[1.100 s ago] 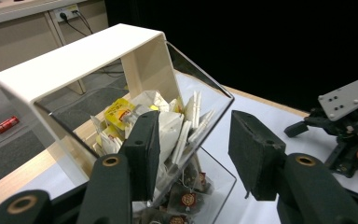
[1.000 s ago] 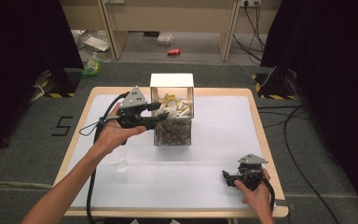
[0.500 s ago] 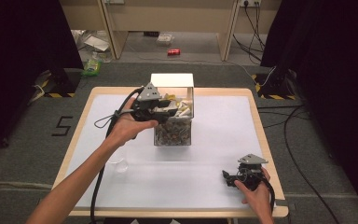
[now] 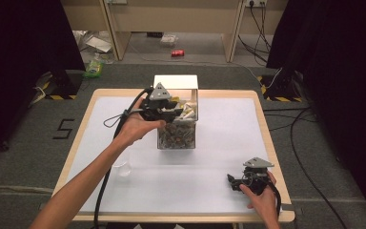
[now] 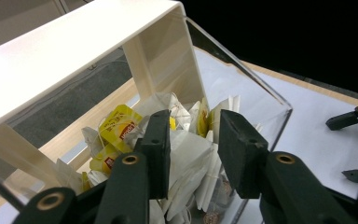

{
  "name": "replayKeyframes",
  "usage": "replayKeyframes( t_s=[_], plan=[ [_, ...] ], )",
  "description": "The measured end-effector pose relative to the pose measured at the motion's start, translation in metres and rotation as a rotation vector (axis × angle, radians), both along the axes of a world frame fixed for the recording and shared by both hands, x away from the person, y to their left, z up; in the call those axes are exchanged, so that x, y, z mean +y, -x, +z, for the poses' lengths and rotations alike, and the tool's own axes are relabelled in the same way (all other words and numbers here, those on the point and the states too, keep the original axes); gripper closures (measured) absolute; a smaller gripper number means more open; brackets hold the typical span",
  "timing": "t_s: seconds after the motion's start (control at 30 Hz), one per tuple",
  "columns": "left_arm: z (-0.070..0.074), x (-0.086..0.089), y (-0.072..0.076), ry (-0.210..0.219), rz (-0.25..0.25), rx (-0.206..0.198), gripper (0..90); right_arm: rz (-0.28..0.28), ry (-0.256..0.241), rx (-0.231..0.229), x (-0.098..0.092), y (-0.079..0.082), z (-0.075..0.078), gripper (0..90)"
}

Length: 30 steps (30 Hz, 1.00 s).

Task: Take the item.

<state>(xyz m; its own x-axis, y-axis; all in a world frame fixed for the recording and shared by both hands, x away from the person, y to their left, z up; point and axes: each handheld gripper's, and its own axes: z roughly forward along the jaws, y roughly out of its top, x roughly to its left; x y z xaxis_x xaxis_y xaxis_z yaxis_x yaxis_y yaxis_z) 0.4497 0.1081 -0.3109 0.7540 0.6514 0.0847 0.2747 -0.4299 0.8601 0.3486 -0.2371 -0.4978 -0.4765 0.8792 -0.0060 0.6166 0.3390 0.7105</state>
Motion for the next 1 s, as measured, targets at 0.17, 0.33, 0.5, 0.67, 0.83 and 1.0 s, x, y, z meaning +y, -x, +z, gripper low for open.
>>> replayKeyframes(
  t_s=[0.17, 0.33, 0.5, 0.67, 0.83, 1.0],
  plan=[
    [-0.002, -0.001, -0.003, -0.001, 0.004, 0.008, 75.7, 0.003, 0.002, -0.002, 0.000, 0.000, 0.000, 7.2],
    [0.000, 0.000, -0.002, 0.005, -0.006, -0.001, 87.7, 0.001, 0.001, -0.003, 0.000, 0.000, 0.000, 7.2],
    [0.003, 0.003, -0.002, -0.003, -0.005, -0.016, 89.5, 0.001, 0.001, -0.003, 0.000, 0.000, 0.000, 7.2],
    [0.007, 0.007, -0.001, 0.007, -0.011, -0.024, 89.5, 0.000, 0.000, -0.002, 0.000, 0.000, 0.000, 7.2],
    [0.013, 0.011, 0.001, 0.037, -0.018, -0.032, 89.5, 0.001, 0.001, -0.004, 0.000, 0.000, 0.000, 7.3],
    [0.022, 0.016, 0.003, 0.060, -0.020, -0.044, 89.6, 0.001, 0.001, -0.001, 0.000, 0.000, 0.000, 7.2]
  ],
)
